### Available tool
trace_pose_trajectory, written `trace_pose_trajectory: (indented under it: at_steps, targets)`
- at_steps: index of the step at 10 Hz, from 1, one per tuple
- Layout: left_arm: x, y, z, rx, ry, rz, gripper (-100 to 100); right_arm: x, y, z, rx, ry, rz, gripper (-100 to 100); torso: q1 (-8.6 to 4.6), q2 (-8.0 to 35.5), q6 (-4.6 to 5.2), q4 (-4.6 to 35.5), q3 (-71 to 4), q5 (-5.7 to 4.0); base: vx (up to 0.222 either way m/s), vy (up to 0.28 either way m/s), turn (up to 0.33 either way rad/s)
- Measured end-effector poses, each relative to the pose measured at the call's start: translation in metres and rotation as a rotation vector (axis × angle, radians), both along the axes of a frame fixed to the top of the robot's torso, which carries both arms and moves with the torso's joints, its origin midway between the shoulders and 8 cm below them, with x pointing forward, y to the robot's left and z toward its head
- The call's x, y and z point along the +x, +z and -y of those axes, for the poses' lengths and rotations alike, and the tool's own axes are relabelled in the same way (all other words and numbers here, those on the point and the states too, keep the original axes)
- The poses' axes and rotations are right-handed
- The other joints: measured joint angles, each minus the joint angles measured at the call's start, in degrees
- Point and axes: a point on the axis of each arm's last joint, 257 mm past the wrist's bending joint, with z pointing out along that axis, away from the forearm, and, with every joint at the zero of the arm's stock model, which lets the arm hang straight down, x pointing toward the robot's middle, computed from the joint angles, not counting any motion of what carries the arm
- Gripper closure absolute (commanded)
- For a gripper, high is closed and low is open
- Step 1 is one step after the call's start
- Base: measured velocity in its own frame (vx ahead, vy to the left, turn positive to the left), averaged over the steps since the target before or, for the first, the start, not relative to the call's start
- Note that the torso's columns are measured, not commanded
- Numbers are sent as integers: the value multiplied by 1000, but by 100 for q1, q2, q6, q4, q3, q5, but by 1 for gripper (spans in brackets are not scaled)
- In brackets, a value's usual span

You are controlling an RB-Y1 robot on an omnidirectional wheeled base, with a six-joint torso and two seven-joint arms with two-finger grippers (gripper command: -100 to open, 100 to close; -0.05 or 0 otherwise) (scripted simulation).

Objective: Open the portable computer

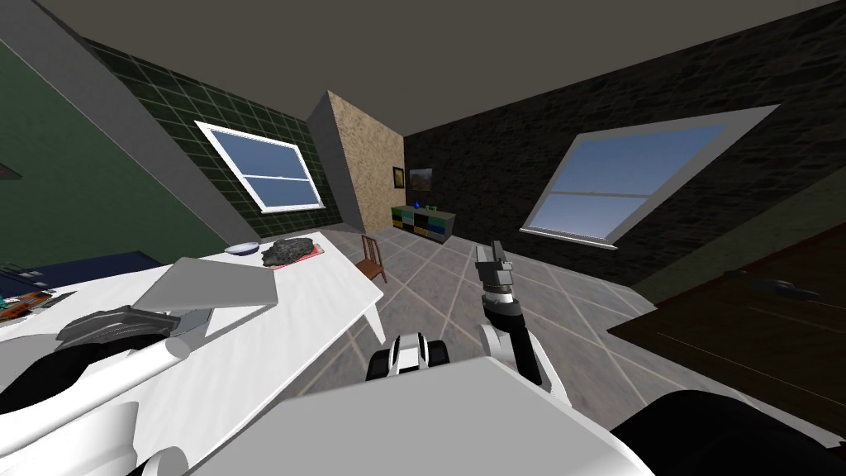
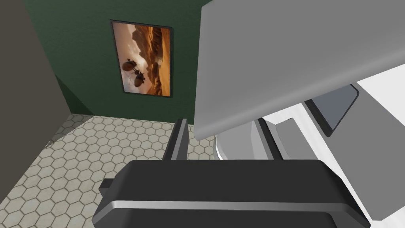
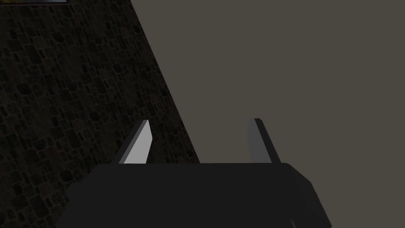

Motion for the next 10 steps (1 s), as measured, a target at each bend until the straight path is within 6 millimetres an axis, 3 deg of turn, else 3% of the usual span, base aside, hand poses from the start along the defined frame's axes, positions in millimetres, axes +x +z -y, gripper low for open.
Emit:
trace_pose_trajectory:
  at_steps: [3,6,7,10]
  targets:
    - [2,-19,9,-72,-2,60,100,0,0,0,0,0,0,0,-42,7,1,12,1,-33,-60,74,19]
    - [14,-50,32,-158,-12,160,100,0,0,0,0,0,0,0,-6,19,-1,13,9,-19,-79,123,-2]
    - [16,-57,38,-184,-14,192,-100,0,0,0,0,0,0,0,-22,13,-5,13,5,-27,-55,30,-107]
    - [14,-41,24,-183,9,189,-100,0,0,0,0,0,0,0,-65,26,-6,21,10,-51,-54,-38,-91]
